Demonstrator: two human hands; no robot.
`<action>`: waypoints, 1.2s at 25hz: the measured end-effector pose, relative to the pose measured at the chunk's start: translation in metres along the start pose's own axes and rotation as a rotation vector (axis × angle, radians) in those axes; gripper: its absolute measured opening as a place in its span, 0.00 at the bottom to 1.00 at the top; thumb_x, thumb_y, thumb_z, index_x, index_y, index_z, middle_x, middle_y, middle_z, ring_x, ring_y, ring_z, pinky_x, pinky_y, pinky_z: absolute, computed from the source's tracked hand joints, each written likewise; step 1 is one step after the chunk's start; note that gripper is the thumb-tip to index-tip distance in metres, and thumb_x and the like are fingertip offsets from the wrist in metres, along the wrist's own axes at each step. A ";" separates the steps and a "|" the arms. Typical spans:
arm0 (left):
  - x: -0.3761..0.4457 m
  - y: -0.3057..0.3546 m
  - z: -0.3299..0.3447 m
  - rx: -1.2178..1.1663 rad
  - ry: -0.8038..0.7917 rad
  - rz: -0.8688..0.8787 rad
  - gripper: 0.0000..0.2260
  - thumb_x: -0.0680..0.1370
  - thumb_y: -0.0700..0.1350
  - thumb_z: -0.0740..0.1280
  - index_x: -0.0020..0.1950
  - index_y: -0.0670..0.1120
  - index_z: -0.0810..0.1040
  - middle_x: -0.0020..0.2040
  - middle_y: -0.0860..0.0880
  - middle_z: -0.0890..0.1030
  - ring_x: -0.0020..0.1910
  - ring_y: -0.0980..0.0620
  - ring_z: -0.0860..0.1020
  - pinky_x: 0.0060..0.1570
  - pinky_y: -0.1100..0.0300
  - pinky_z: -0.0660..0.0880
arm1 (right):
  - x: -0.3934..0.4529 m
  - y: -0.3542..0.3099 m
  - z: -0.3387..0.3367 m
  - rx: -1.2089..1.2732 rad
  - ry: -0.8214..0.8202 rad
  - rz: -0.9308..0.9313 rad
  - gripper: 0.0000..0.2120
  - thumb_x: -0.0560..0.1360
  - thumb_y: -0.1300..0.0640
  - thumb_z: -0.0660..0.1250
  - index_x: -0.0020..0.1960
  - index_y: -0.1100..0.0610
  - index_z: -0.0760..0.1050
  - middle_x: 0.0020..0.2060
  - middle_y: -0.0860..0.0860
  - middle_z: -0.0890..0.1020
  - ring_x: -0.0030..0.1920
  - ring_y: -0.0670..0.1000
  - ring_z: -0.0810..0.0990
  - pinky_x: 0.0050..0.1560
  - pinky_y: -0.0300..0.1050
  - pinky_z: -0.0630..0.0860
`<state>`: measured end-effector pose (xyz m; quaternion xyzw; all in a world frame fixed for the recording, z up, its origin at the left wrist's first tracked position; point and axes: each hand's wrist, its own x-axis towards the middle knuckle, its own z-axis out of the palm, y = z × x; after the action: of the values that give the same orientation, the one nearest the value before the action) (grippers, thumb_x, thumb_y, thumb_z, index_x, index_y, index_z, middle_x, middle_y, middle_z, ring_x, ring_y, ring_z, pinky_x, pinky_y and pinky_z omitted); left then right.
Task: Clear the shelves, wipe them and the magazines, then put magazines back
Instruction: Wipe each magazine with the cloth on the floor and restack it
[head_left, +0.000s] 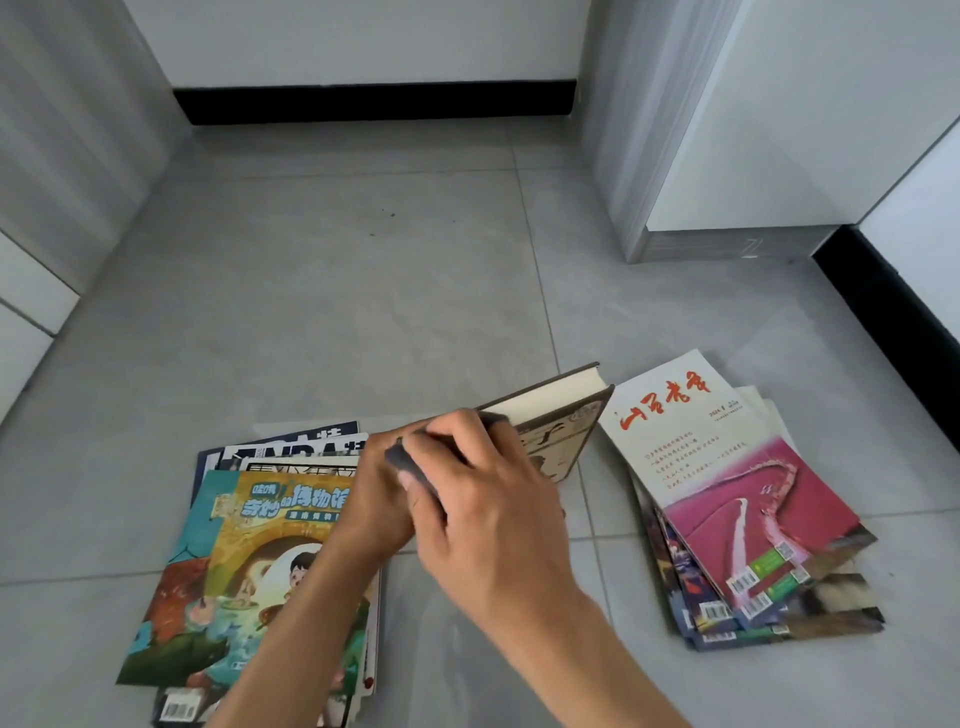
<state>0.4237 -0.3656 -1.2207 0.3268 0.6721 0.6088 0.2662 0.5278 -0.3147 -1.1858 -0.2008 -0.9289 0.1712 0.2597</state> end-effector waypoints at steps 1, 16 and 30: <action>0.000 0.000 0.001 0.008 -0.022 0.029 0.08 0.67 0.44 0.67 0.35 0.57 0.81 0.31 0.59 0.80 0.32 0.65 0.75 0.33 0.70 0.72 | 0.002 0.011 -0.005 0.021 -0.003 -0.014 0.10 0.78 0.50 0.64 0.55 0.50 0.80 0.52 0.45 0.77 0.49 0.52 0.76 0.39 0.45 0.77; 0.029 0.058 0.002 0.835 -0.368 -0.066 0.12 0.71 0.48 0.71 0.55 0.53 0.80 0.47 0.51 0.84 0.49 0.49 0.82 0.47 0.57 0.77 | 0.009 0.098 -0.026 0.478 0.165 0.205 0.08 0.76 0.56 0.70 0.54 0.55 0.82 0.52 0.45 0.81 0.55 0.49 0.80 0.53 0.52 0.78; 0.021 0.052 -0.026 0.717 -0.268 0.053 0.15 0.64 0.55 0.73 0.47 0.54 0.75 0.38 0.58 0.80 0.36 0.58 0.79 0.35 0.60 0.74 | 0.002 0.061 -0.031 0.641 0.244 0.271 0.10 0.76 0.57 0.69 0.57 0.55 0.80 0.53 0.47 0.81 0.57 0.49 0.80 0.57 0.41 0.74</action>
<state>0.3961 -0.3638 -1.1650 0.4931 0.7929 0.2936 0.2047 0.5609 -0.2550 -1.1857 -0.2493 -0.7552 0.4613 0.3934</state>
